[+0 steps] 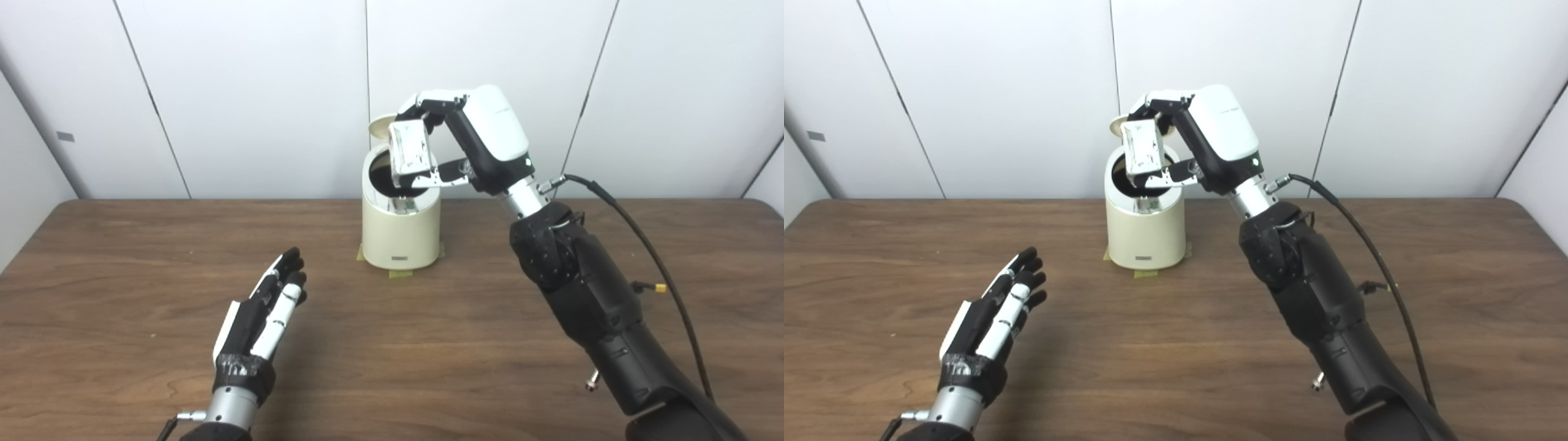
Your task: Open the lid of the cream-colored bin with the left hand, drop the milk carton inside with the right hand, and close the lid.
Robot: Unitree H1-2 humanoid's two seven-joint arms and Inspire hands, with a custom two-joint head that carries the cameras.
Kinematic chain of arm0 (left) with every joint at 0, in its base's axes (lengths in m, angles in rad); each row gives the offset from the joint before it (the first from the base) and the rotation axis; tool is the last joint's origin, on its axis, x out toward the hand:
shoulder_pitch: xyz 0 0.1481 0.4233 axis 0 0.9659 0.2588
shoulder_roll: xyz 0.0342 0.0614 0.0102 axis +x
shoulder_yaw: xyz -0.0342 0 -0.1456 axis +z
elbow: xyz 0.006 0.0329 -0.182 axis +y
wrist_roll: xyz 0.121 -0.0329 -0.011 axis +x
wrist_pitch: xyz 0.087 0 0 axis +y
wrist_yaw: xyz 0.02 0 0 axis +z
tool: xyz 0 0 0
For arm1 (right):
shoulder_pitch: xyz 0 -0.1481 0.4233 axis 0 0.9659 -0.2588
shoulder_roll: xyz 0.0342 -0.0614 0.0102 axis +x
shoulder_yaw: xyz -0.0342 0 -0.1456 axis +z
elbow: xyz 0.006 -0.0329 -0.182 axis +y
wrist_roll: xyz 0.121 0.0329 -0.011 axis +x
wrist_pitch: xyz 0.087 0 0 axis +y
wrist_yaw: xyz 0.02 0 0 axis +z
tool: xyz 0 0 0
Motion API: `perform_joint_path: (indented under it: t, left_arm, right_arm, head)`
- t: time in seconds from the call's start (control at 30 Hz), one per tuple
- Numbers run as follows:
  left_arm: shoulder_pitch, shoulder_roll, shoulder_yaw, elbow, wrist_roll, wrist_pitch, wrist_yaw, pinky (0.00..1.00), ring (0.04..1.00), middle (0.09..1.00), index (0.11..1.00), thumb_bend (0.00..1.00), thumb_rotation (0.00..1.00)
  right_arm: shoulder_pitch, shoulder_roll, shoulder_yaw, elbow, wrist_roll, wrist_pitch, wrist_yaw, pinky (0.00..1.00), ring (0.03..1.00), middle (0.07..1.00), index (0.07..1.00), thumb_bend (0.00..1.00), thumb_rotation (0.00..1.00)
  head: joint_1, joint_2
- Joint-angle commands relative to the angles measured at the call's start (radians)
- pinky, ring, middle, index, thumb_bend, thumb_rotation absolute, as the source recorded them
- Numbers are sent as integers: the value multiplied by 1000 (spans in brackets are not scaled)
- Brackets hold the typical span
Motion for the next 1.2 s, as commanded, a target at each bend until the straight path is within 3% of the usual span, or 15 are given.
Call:
perform_joint_path:
  t: [0.0, 0.27, 1.07, 1.17]
  left_arm:
    - [-16, -3, -2, -25, -8, -25, -6, 908, 932, 935, 924, 454, 599]
    - [-14, -2, -5, -26, -9, -30, -9, 915, 937, 937, 925, 456, 612]
    - [-17, -3, -8, -29, -4, -21, -7, 914, 939, 938, 921, 431, 596]
    - [-17, -4, -9, -29, -3, -22, -6, 903, 932, 933, 918, 417, 597]
  right_arm:
    - [-72, 2, -8, -9, -1, -38, -61, 414, 411, 507, 516, 516, 0]
    - [-78, 0, -6, 20, -14, -53, -101, 405, 409, 508, 516, 516, 0]
    - [-78, 16, -1, 69, -9, -42, -107, 396, 404, 515, 519, 515, 0]
    - [-79, 17, -3, 78, -8, -43, -115, 353, 409, 509, 519, 500, 0]
  head:
    - [1, 0]
    - [1, 0]
    - [5, 7]
    - [5, 7]
